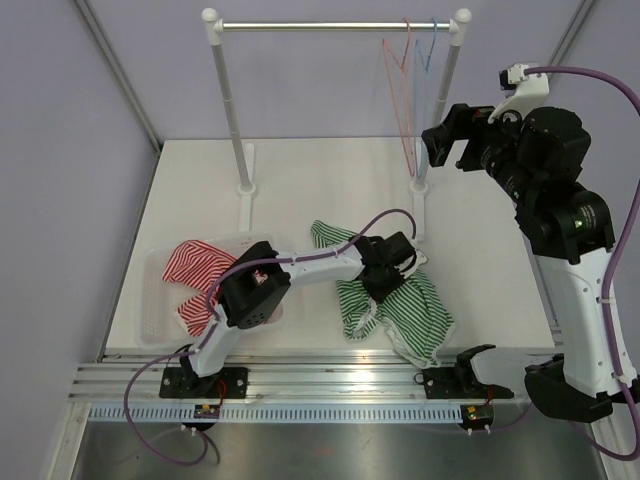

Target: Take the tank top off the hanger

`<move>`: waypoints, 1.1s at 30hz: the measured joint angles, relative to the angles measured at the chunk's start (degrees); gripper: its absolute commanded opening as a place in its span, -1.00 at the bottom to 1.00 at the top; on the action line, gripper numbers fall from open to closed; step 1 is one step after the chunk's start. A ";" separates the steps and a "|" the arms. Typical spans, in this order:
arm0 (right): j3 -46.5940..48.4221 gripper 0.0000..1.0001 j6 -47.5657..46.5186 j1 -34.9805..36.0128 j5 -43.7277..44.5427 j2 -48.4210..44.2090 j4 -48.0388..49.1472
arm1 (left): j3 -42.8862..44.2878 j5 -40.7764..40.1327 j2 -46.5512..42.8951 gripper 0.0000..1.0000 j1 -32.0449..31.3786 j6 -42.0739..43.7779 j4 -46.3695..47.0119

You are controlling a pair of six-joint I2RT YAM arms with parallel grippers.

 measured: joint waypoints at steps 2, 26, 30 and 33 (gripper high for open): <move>-0.17 0.99 -0.02 0.00 -0.74 0.15 0.00 | -1.57 -0.46 -1.31 -1.00 0.02 -0.17 0.48; -2.58 0.99 0.57 0.00 -5.81 6.05 9.07 | -5.20 -36.41 -53.70 -1.00 11.63 -9.27 -14.71; -1.14 0.99 0.50 0.00 -5.95 8.41 9.88 | -3.52 -39.04 -56.15 -1.00 12.41 -14.16 -22.97; 1.01 0.99 0.44 0.00 -6.03 10.56 10.32 | -3.52 -39.43 -58.60 -1.00 12.74 -18.12 -28.22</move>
